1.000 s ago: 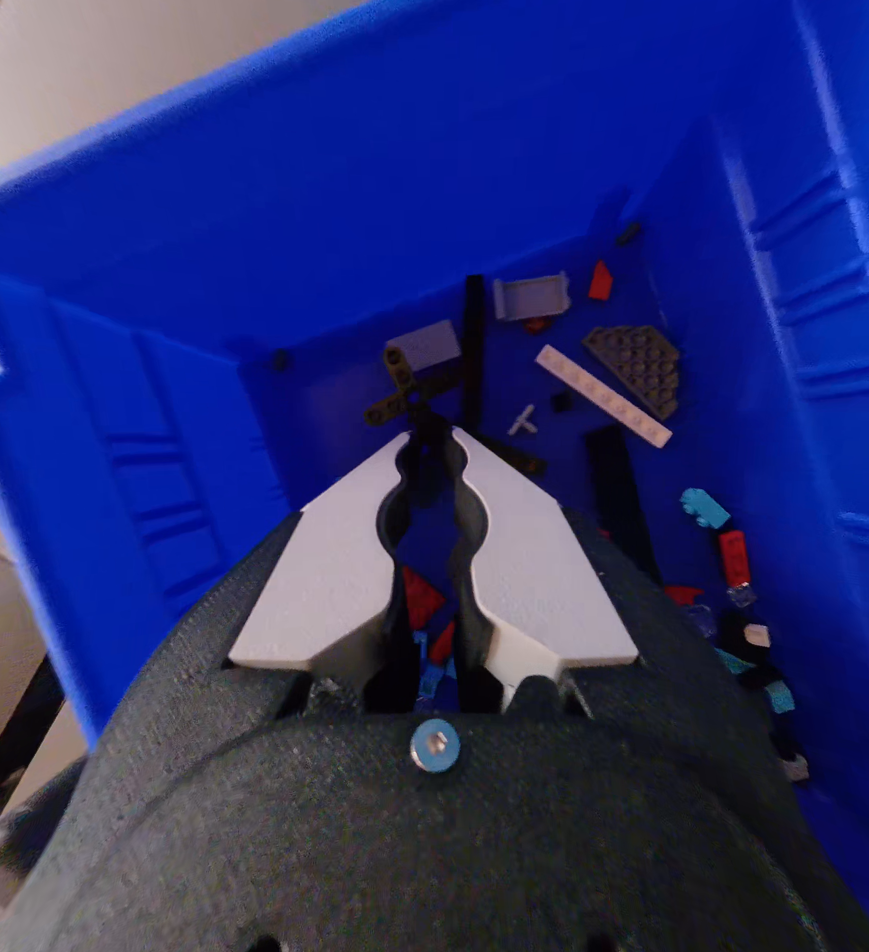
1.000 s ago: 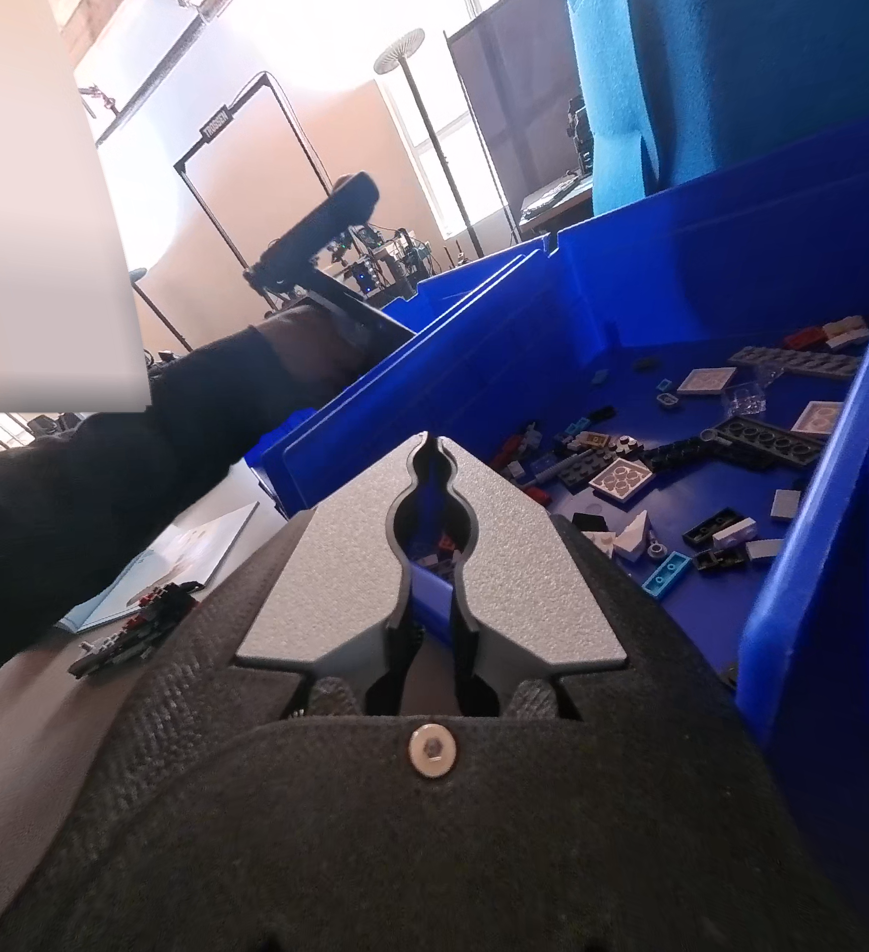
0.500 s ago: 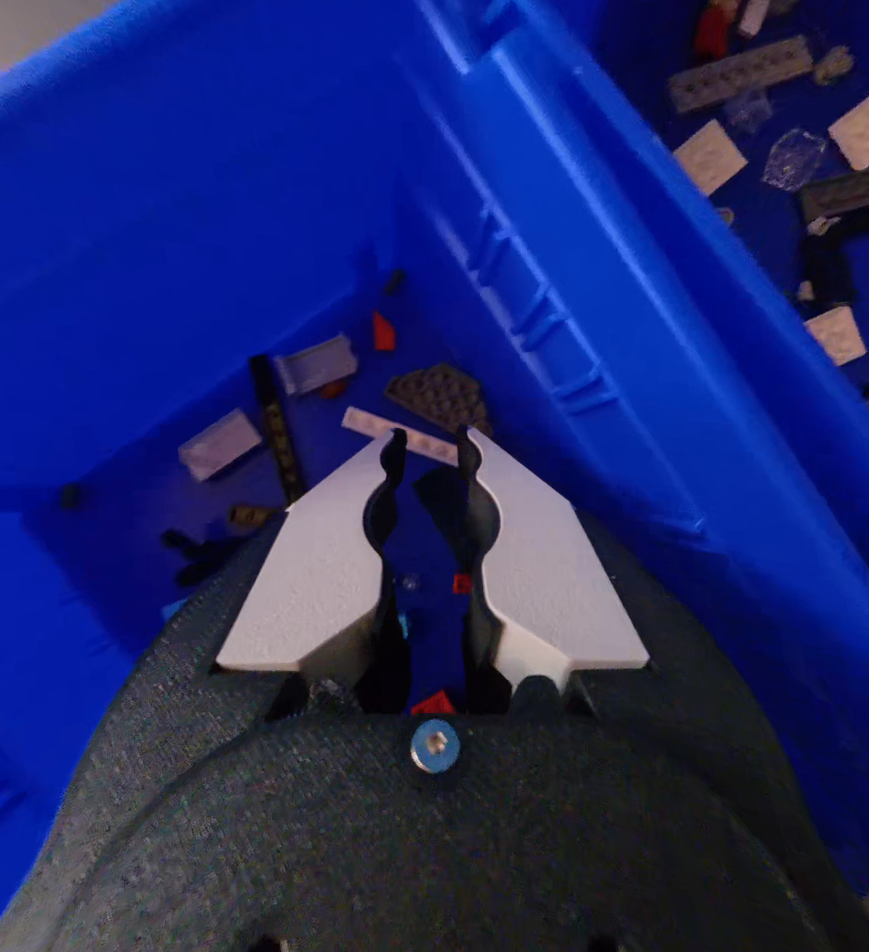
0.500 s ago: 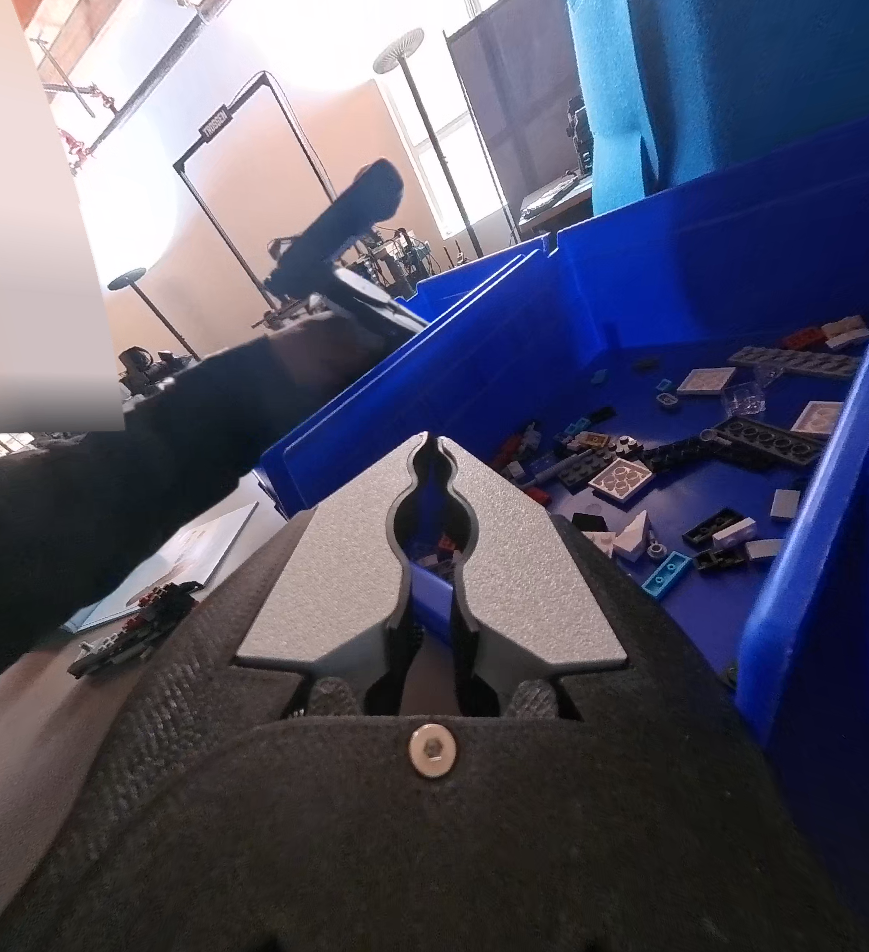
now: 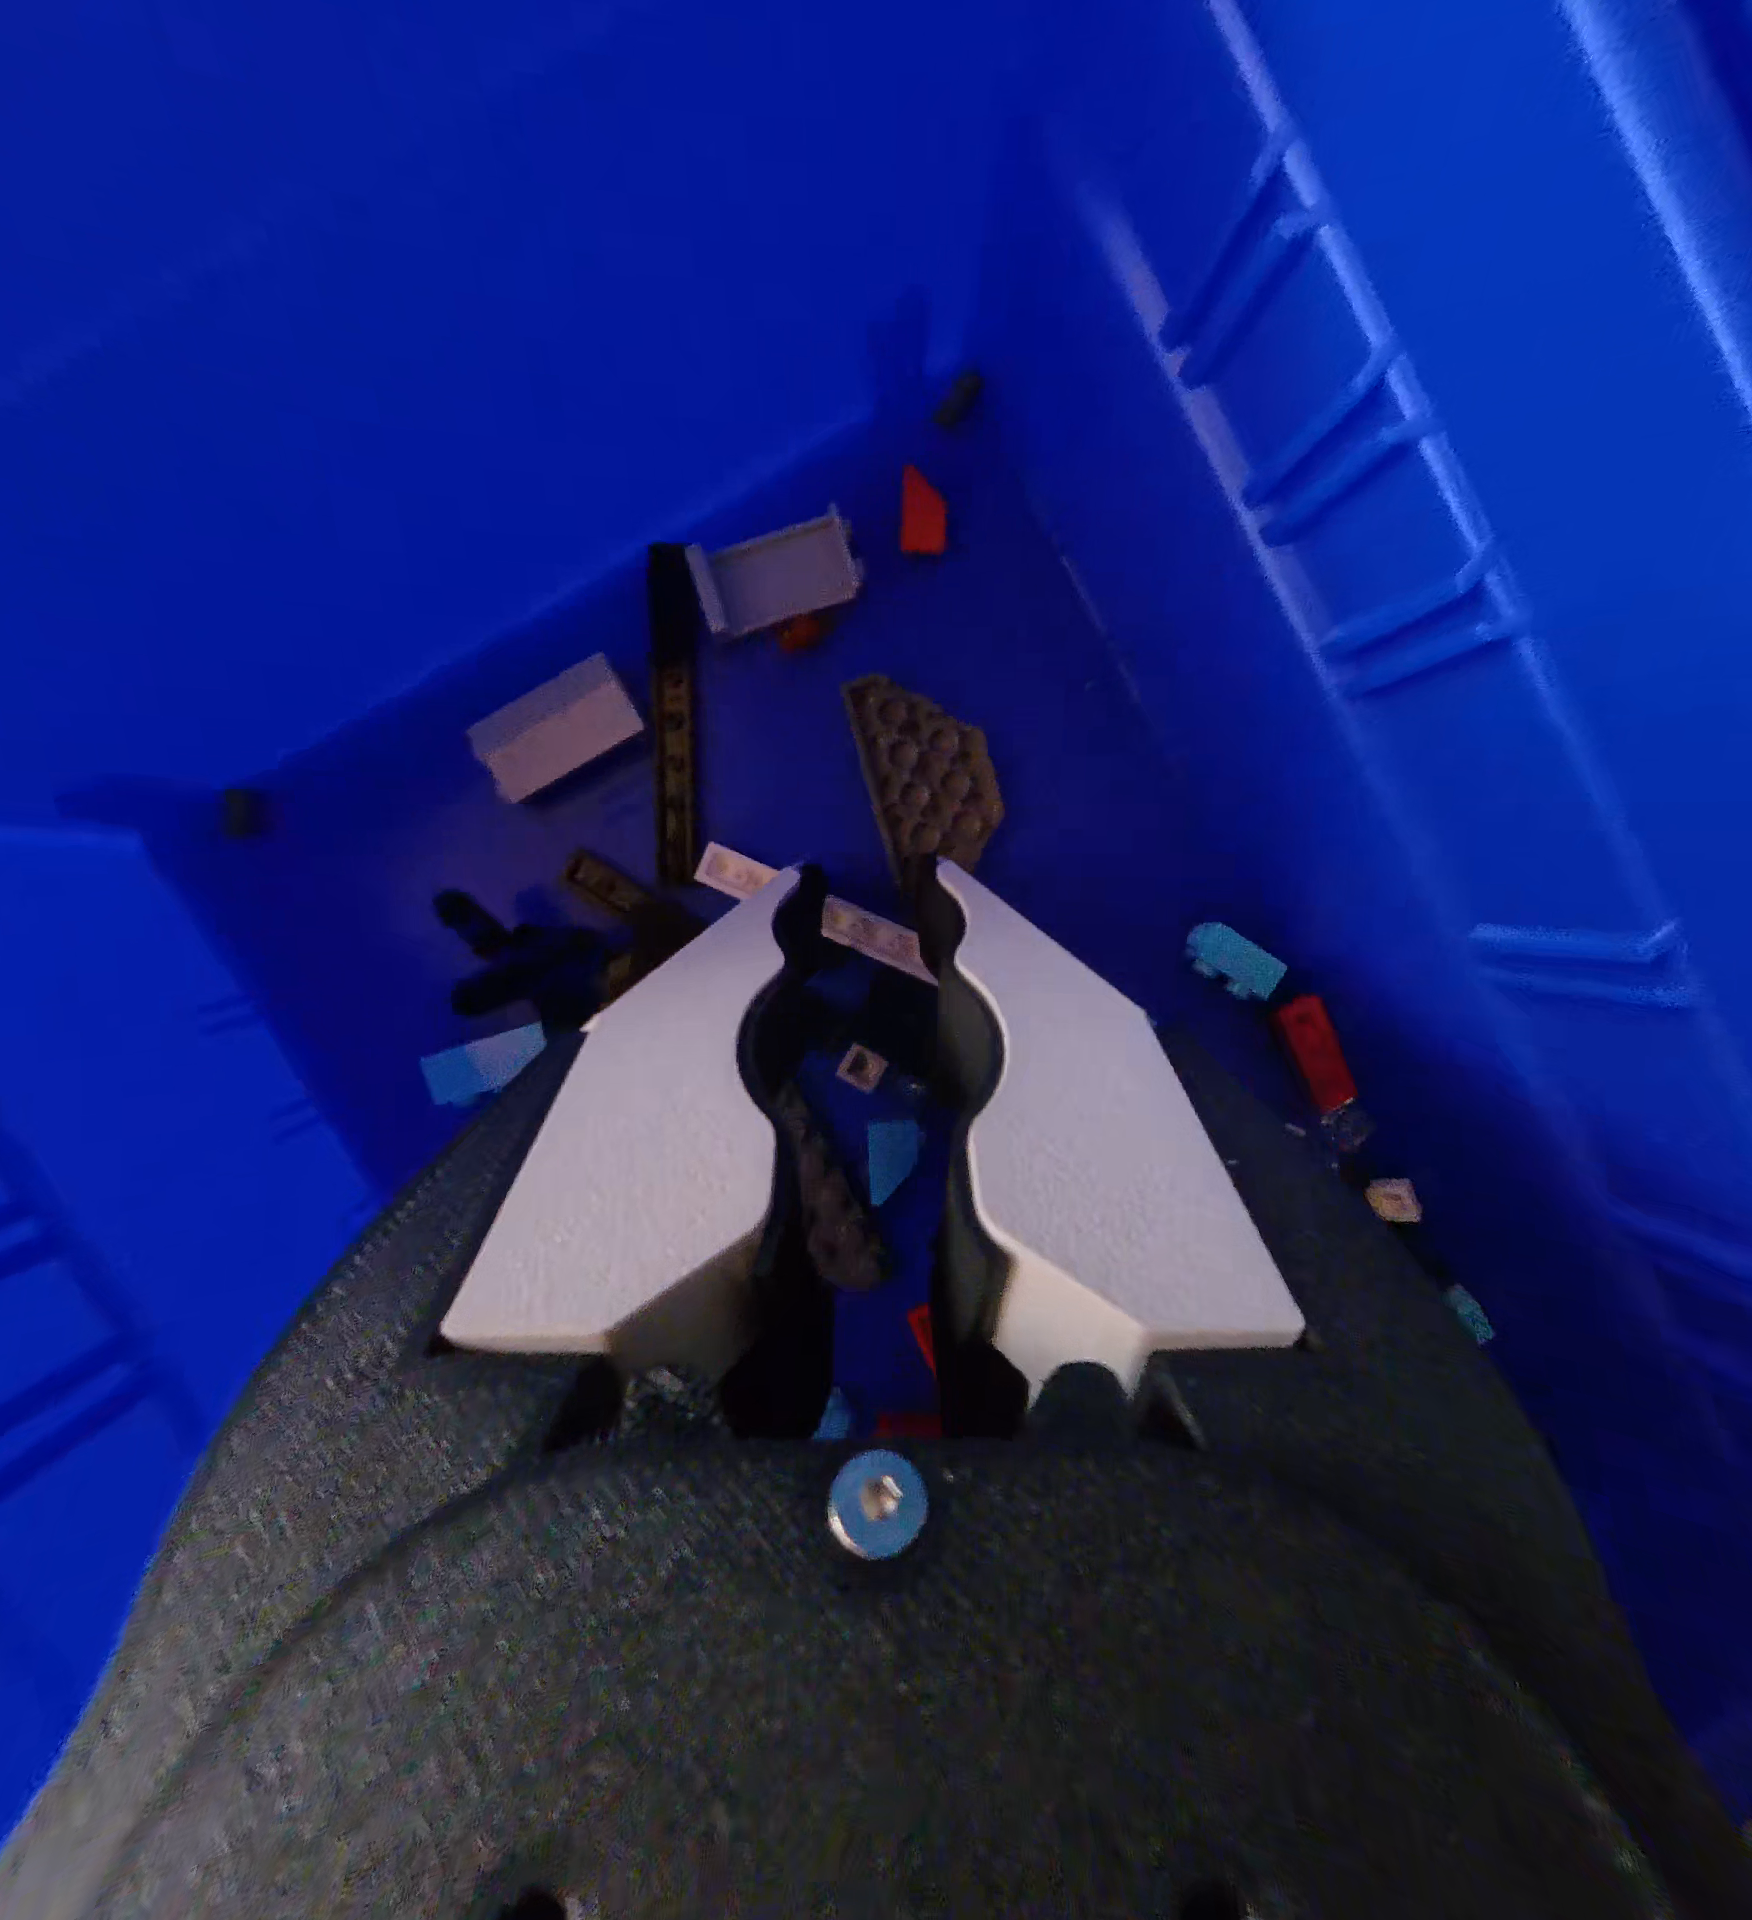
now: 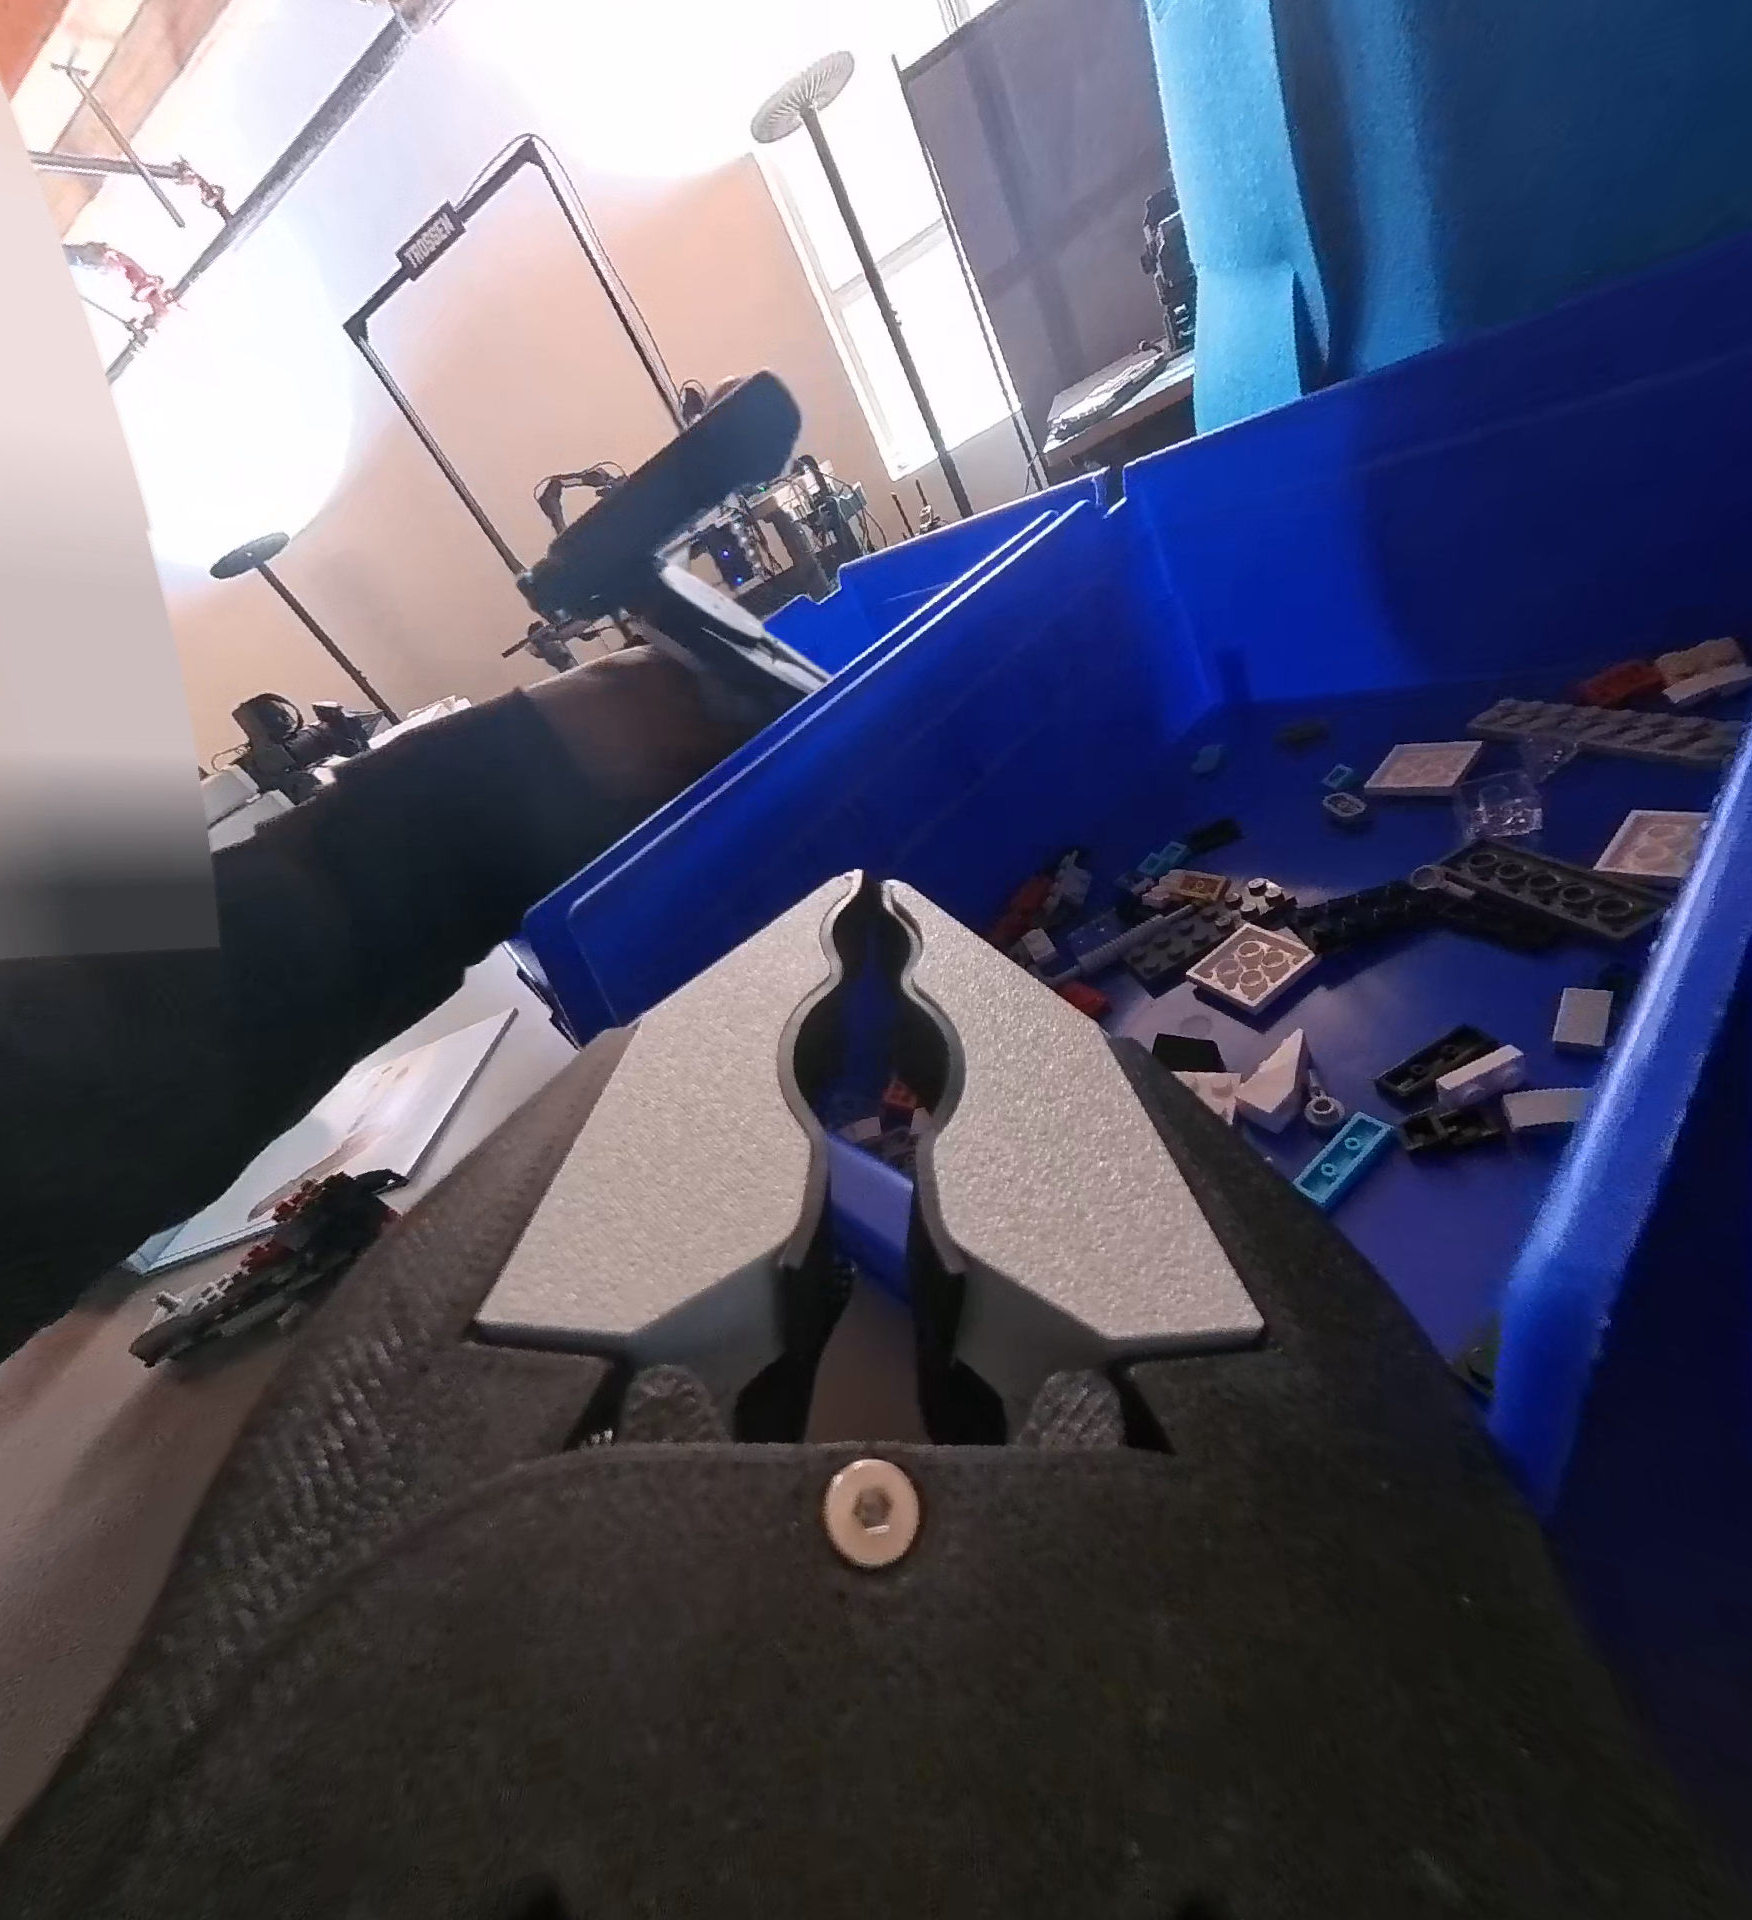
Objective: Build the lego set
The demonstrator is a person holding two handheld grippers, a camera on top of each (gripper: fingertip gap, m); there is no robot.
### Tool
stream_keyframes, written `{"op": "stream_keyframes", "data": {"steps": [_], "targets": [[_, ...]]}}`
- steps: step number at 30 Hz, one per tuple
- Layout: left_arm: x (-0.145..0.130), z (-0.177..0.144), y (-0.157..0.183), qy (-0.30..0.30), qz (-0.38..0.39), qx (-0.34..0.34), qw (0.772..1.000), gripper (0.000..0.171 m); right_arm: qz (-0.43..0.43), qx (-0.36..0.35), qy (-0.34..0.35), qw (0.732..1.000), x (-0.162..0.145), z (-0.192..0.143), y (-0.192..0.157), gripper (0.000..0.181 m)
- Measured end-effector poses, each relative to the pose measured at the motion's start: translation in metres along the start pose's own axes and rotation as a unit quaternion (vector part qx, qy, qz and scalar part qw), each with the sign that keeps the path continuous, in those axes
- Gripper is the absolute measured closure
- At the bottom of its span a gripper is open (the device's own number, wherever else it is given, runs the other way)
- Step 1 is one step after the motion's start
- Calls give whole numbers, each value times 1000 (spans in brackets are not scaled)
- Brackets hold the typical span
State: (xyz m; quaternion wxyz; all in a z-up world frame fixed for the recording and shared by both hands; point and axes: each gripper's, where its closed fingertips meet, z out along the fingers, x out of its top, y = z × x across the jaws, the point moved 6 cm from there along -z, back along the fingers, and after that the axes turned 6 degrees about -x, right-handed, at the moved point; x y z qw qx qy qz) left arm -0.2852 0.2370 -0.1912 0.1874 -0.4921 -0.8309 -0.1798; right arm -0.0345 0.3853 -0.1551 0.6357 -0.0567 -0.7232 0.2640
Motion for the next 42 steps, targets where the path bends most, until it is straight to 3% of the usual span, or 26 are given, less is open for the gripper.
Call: {"op": "stream_keyframes", "data": {"steps": [11, 24, 31, 42], "targets": [[-3, -24, 1, 28, -31, -11, 999, 149, 0, -1, 0, 1000, 0, 0, 0, 180], [-76, -73, 26, -30, -50, 2, 998, 141, -4, -2, -3, 1000, 0, 1, 0, 180], [-111, -94, 35, -28, -61, 2, 998, 141, -9, -6, -4, 1000, -1, 1, -1, 180], [-121, -101, 36, -31, -42, -1, 999, 141, -14, -7, -6, 1000, -1, 2, -1, 180]]}}
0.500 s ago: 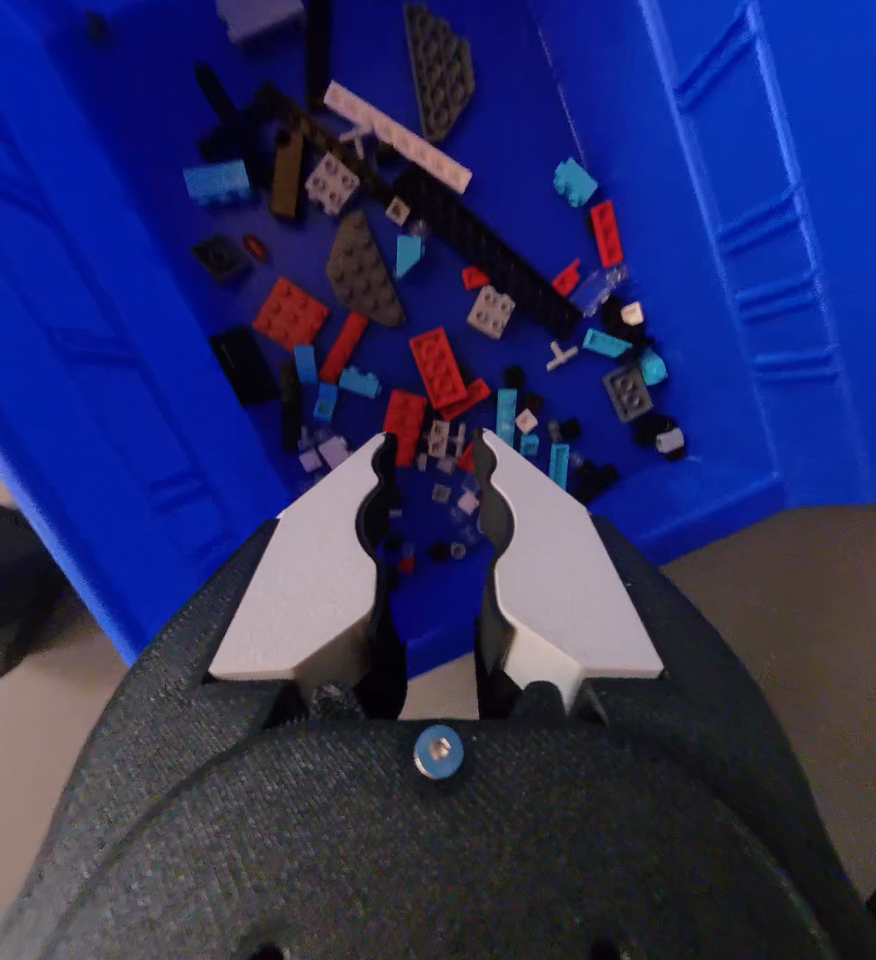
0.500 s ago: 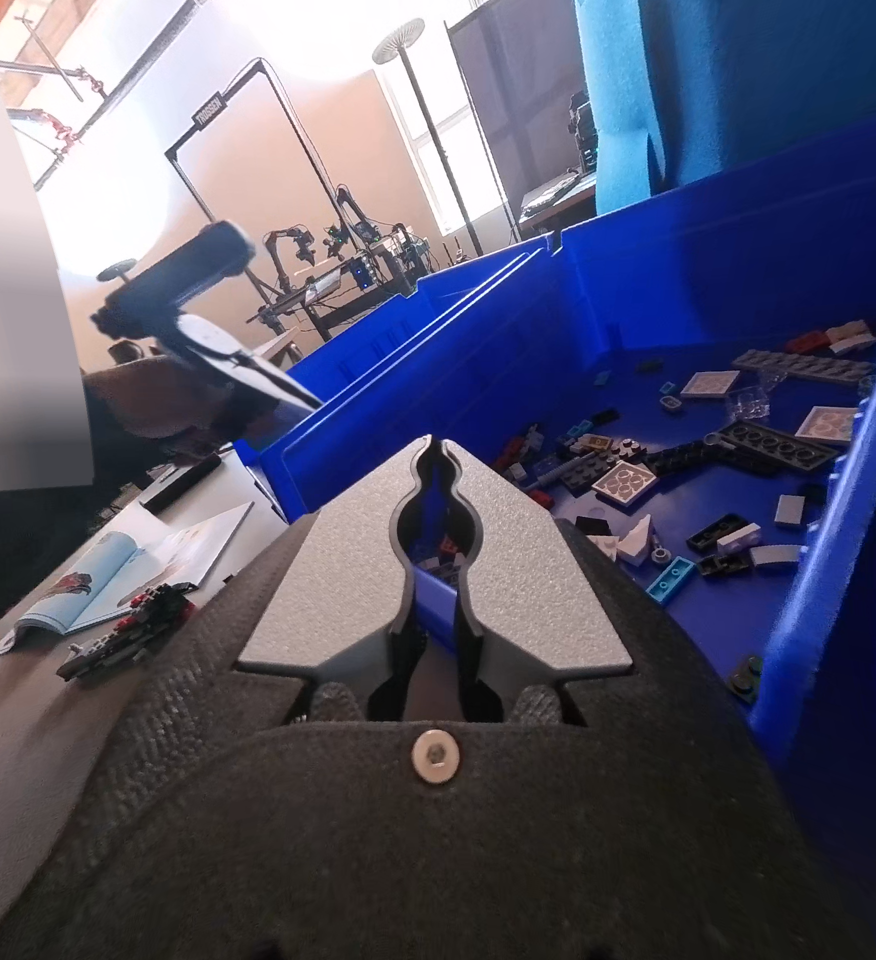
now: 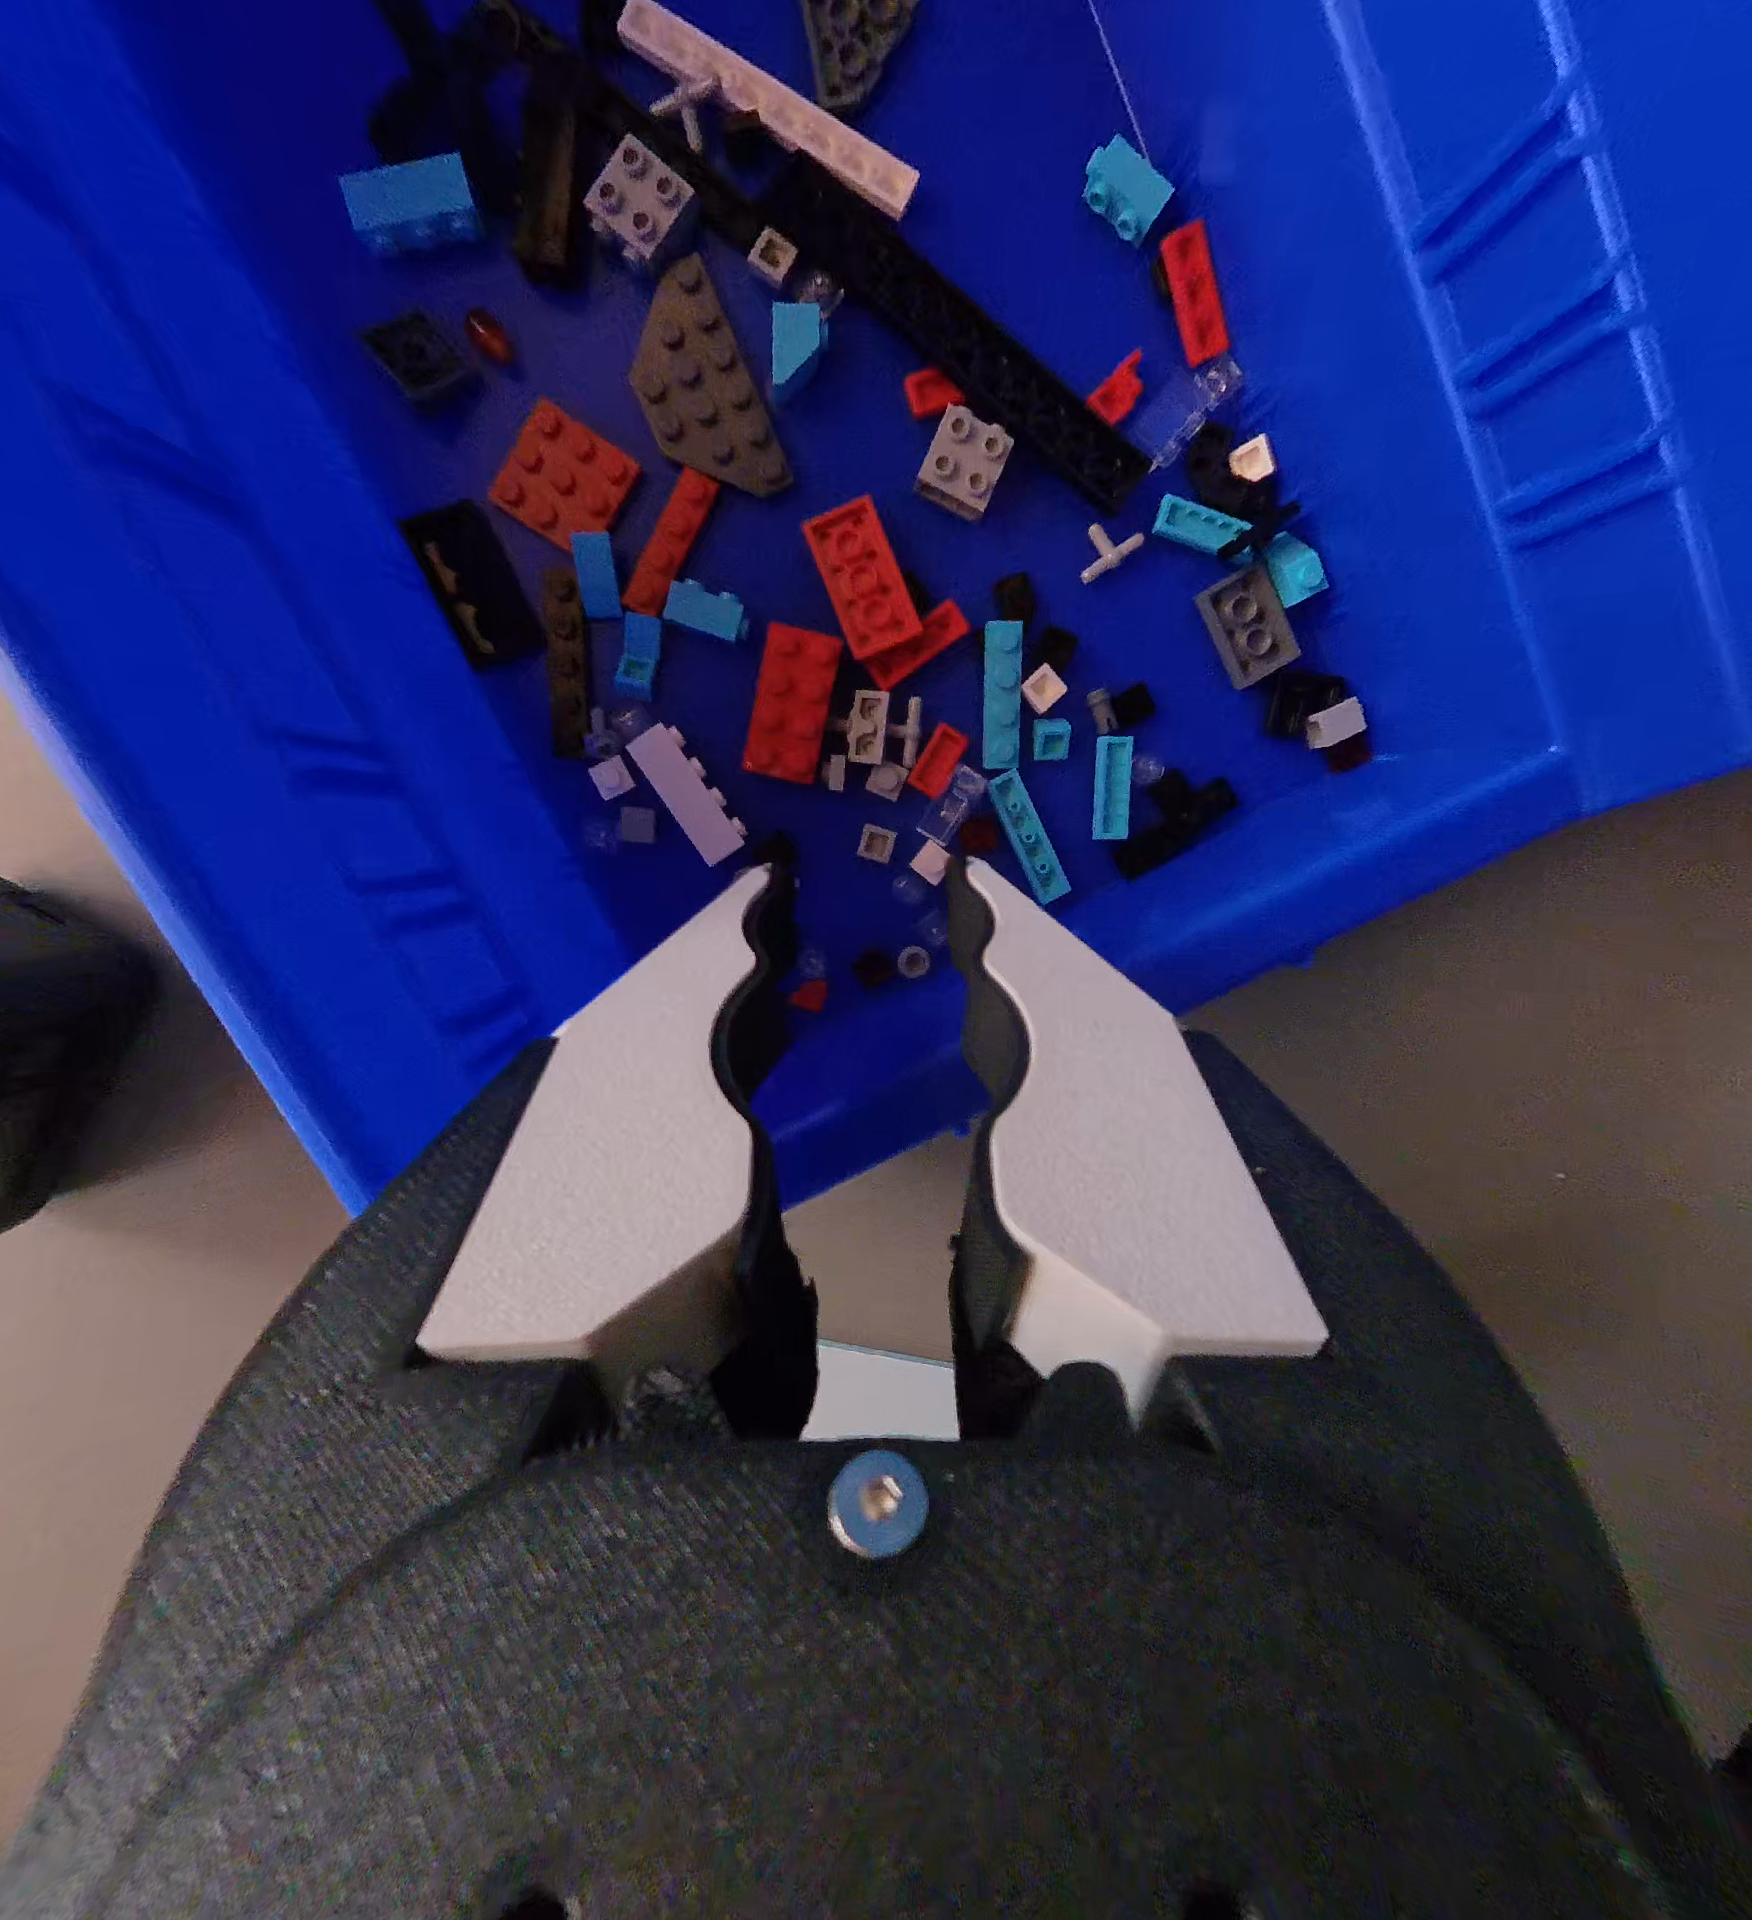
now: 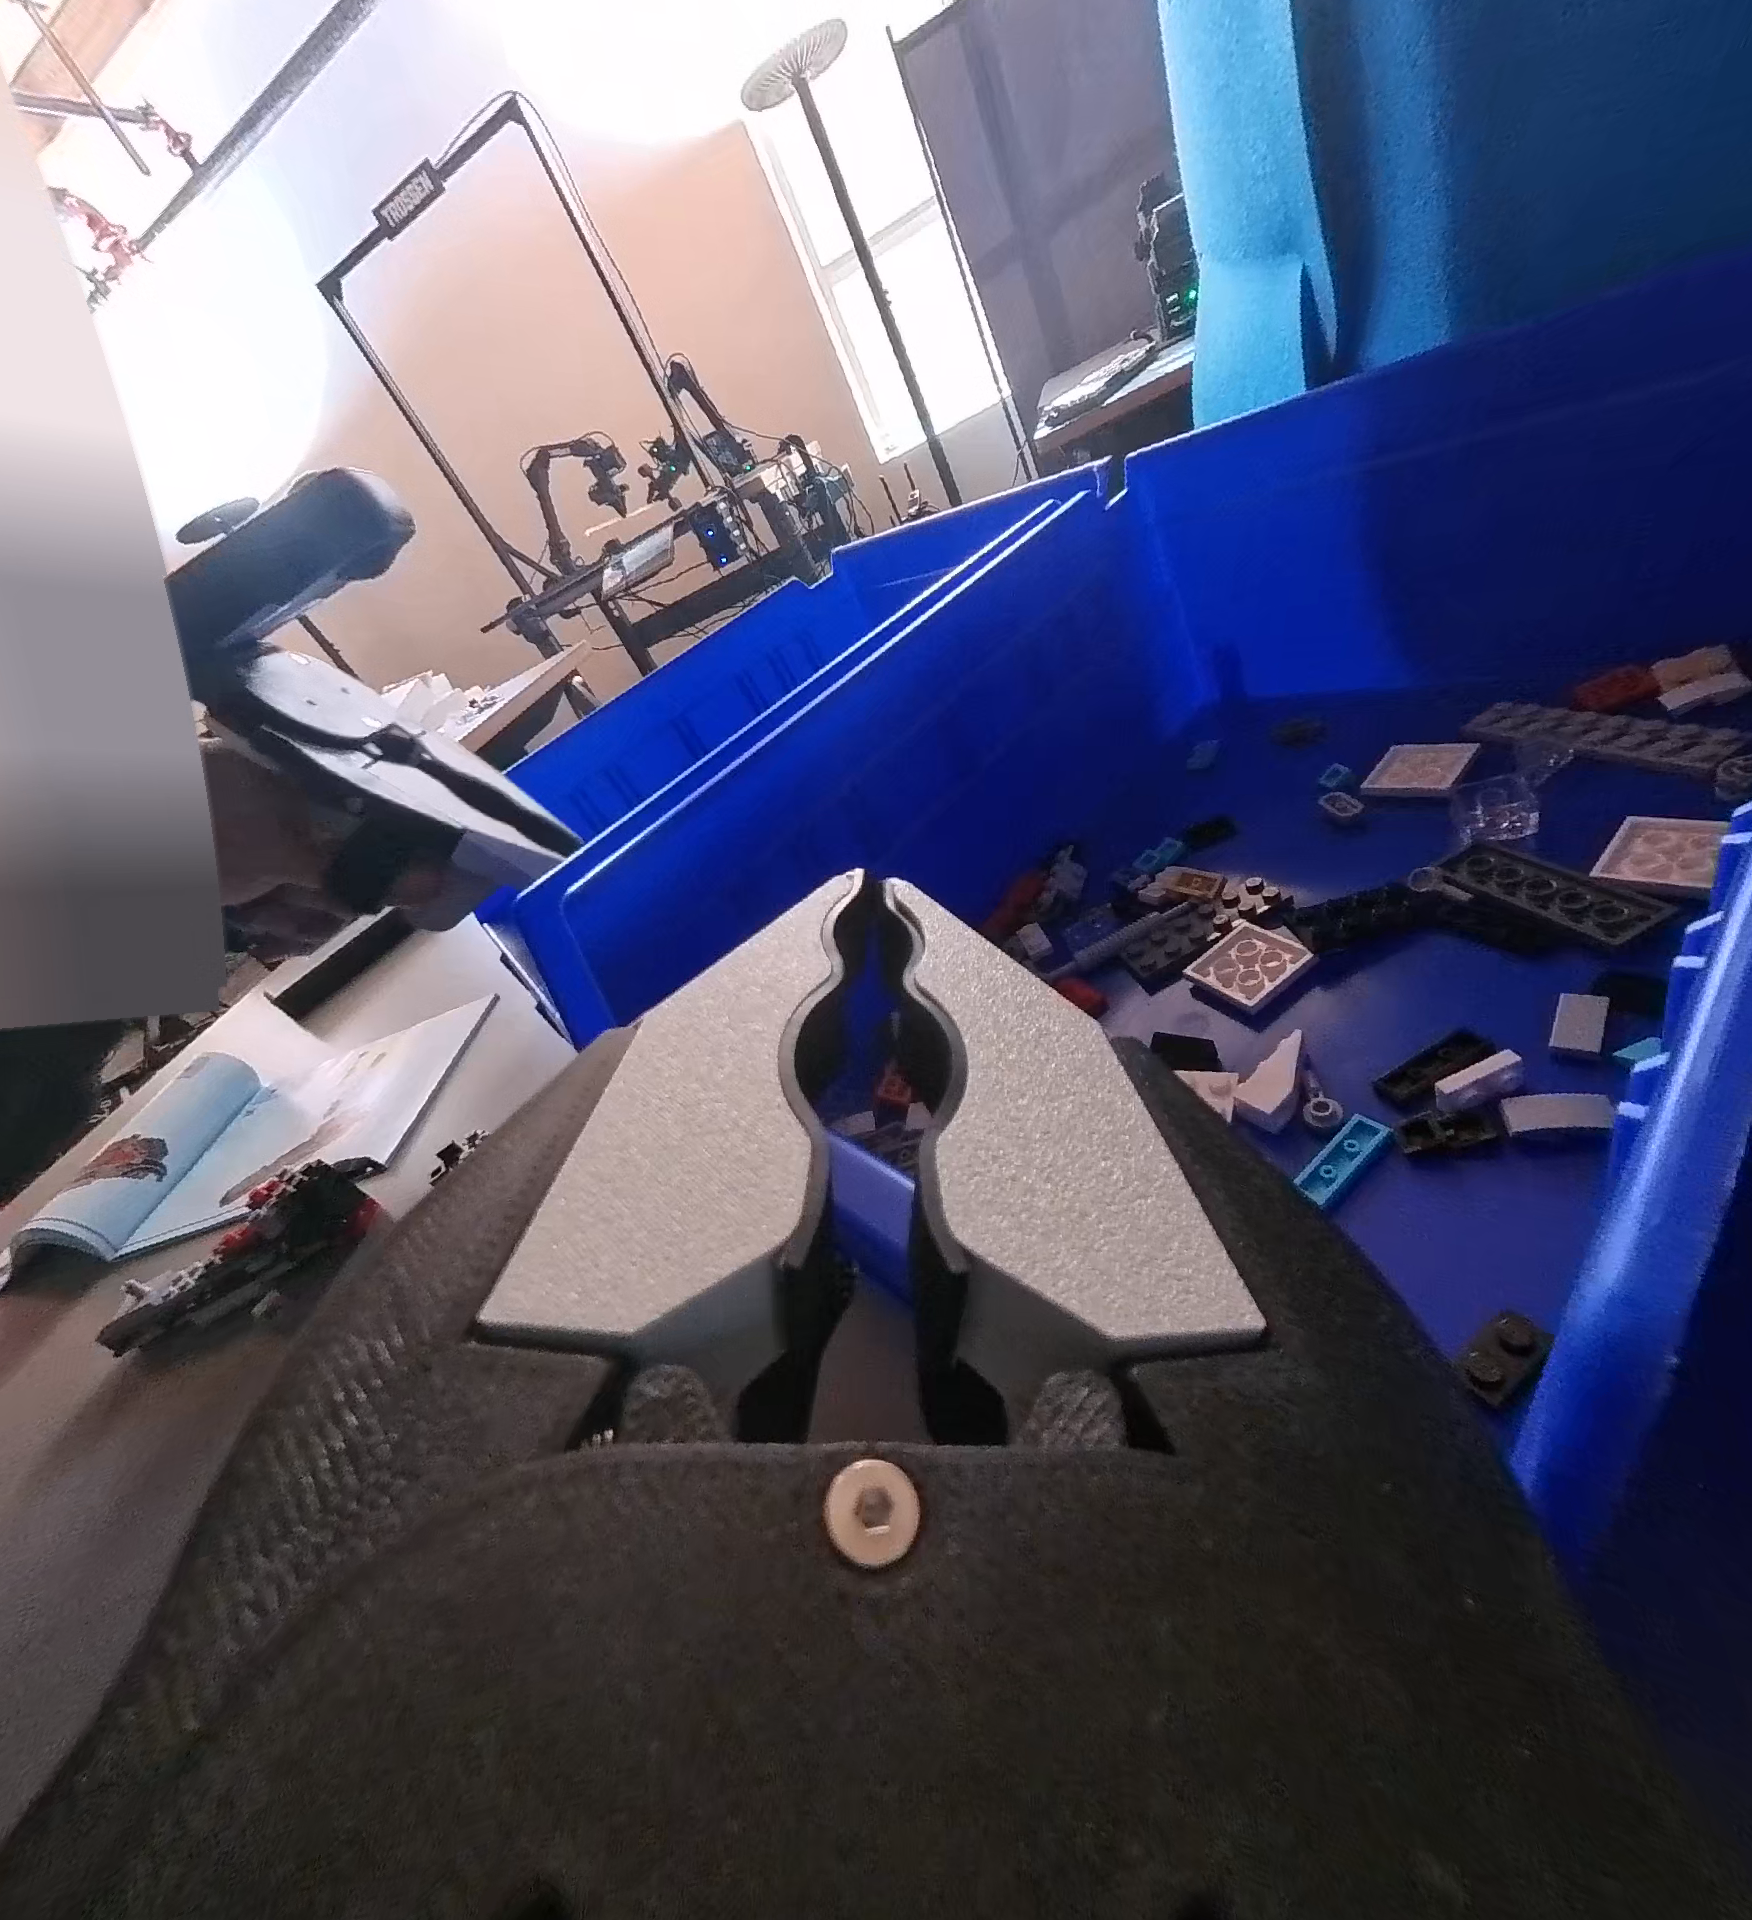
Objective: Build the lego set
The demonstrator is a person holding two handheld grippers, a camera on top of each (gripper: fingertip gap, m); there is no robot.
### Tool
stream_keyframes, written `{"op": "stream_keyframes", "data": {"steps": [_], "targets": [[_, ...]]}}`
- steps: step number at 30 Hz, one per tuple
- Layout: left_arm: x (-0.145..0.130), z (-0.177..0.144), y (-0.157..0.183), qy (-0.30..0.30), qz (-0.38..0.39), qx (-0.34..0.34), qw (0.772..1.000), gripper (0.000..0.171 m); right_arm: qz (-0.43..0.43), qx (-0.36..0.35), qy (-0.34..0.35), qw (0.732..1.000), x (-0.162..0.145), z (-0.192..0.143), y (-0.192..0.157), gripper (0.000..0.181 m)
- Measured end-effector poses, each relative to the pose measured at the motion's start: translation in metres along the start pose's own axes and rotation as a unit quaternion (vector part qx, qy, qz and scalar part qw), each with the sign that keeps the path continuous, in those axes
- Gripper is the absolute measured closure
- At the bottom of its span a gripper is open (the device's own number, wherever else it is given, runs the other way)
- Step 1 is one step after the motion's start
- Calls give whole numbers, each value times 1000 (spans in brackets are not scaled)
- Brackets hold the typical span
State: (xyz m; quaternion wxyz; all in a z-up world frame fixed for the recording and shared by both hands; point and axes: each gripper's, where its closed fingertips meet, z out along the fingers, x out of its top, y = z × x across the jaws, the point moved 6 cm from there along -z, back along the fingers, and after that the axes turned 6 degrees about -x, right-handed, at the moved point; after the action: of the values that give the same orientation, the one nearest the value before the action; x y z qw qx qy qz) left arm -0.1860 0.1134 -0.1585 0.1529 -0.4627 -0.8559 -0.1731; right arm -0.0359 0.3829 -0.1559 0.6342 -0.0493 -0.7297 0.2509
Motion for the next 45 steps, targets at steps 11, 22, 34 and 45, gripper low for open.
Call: {"op": "stream_keyframes", "data": {"steps": [11, 22, 34, 45], "targets": [[6, -7, -5, -21, 16, 26, 999, 141, 3, 2, 0, 1000, 0, 0, 0, 180], [11, 3, 2, -41, 35, 2, 999, 140, 5, 4, 1, 1000, 0, -1, 0, 180], [38, 50, 61, -66, 149, -183, 970, 141, 4, 4, 0, 1000, 0, 0, 0, 180], [43, 69, 68, -184, 230, -187, 937, 141, 4, 9, -2, 1000, 0, 0, -1, 180]]}}
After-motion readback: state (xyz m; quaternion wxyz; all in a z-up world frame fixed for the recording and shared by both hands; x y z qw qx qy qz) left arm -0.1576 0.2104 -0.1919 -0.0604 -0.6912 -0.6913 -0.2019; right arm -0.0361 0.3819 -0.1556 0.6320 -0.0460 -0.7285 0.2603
